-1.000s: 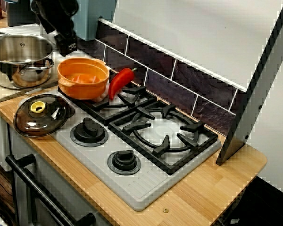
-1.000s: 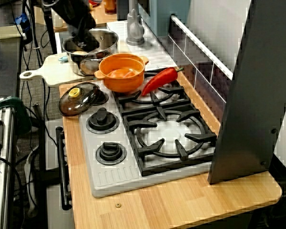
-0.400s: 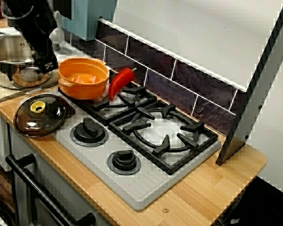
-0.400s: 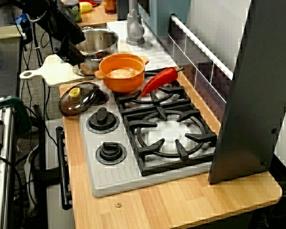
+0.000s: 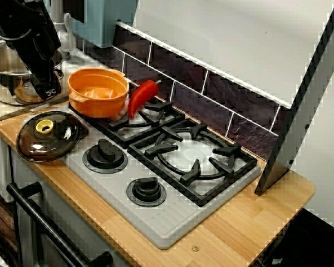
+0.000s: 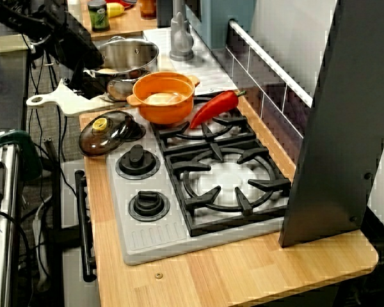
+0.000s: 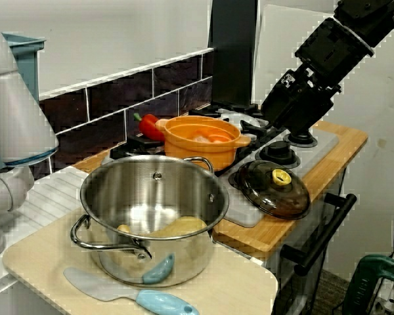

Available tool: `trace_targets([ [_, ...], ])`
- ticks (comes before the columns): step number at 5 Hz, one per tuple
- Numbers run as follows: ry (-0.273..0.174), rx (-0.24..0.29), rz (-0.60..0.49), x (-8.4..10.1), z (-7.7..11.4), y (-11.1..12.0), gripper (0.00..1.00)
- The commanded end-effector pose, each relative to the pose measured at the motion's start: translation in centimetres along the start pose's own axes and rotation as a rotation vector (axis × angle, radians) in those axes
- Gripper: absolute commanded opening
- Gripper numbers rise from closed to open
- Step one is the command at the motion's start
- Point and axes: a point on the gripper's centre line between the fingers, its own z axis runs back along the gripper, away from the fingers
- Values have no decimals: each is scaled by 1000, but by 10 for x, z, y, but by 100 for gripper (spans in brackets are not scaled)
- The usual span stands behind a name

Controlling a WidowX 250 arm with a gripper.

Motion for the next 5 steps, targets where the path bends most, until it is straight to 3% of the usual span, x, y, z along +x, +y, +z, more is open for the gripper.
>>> trace_targets([
  [1,-7,25,10,-2,1,1,100],
  [3,-25,79,4,-15,-6,-11,100],
  [5,-21,95,-1,-21,-9,-19,100],
])
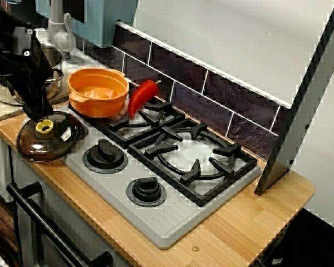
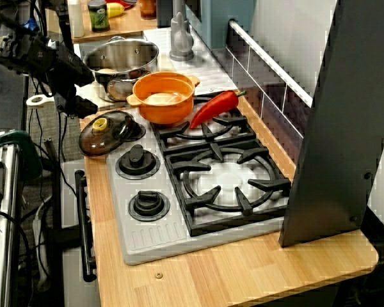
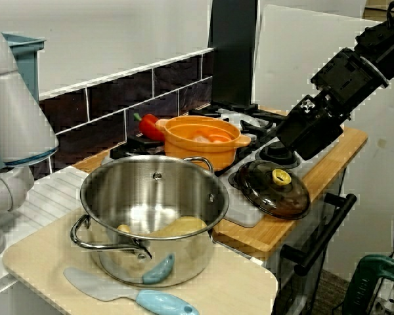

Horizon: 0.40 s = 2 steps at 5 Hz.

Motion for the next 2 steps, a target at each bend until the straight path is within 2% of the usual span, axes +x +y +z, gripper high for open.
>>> trace_targets([
  [1,0,-6,-15,1,1,-2,100],
  [2,8,-41,-46,1,-1,2,100],
])
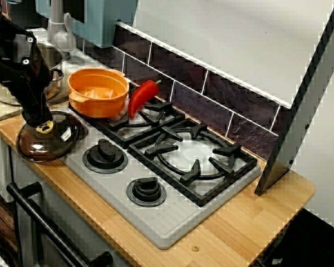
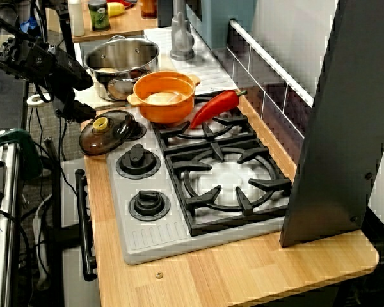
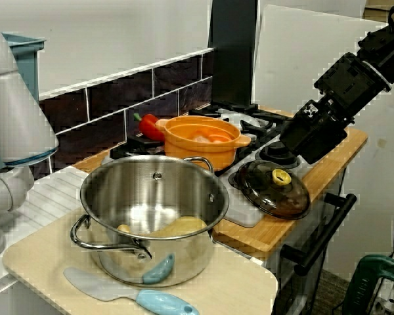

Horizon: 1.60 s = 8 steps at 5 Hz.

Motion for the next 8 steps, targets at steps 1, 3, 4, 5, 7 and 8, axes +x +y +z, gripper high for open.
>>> trace_targets([
  [1,7,-48,-31,3,-3,12,100],
  [3,29,-92,-38,2,-12,14,100],
  [4,43,-145,-59,2,-17,12,100],
  [5,50,-163,-65,3,-20,11,100],
  [7,69,-194,-69,6,-22,12,100],
  [8,80,-212,-67,7,-22,13,100],
])
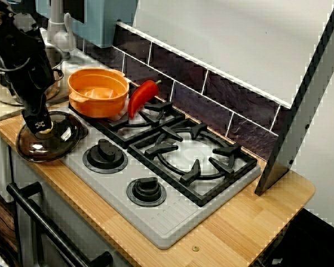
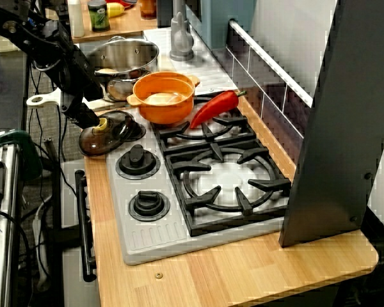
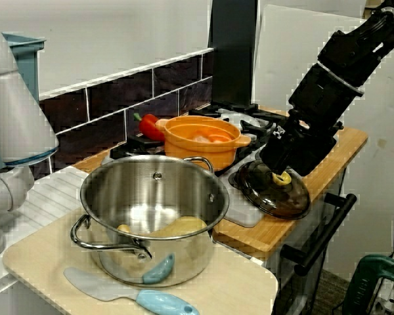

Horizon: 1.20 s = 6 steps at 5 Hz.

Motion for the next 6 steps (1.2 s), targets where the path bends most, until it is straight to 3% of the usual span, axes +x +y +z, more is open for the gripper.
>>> trace_targets([
  [1,-11,14,-3,8,1,7,100],
  [6,8,-29,-22,8,-4,-4,100],
])
